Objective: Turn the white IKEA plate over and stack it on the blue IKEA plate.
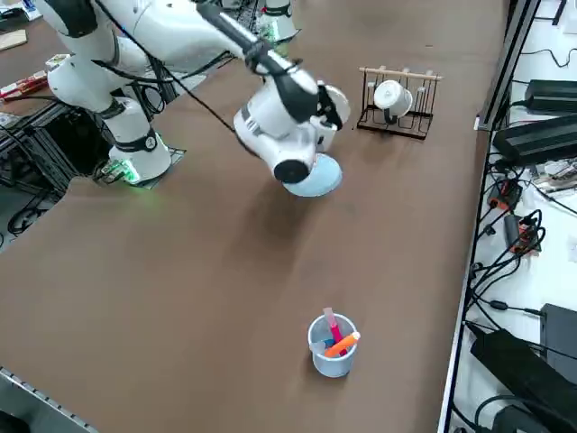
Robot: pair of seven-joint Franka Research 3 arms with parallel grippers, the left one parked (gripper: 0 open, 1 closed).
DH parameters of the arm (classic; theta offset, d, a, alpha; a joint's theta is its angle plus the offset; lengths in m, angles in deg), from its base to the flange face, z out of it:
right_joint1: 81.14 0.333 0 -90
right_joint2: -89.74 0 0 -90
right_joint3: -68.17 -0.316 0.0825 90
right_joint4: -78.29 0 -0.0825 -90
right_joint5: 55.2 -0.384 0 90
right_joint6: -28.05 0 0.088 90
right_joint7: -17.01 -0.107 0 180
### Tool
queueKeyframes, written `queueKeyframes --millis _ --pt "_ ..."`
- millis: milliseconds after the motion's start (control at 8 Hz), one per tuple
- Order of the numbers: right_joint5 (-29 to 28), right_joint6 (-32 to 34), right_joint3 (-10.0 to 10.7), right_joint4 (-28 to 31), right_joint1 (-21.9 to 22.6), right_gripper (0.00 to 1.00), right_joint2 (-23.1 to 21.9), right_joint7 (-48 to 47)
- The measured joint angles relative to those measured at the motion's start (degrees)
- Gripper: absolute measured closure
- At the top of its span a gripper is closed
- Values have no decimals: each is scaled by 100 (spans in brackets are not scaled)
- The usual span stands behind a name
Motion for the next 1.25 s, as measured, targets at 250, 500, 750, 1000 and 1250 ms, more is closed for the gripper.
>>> queueKeyframes --millis 250,500,750,1000,1250 --pt "1 -272 31 291 -59 97 39 443" --pt "87 -571 41 344 -58 97 249 738" --pt "97 -760 43 347 -56 97 589 1085" --pt "184 -725 44 329 -84 97 658 1162" --pt "465 -729 112 190 -137 97 658 1177"
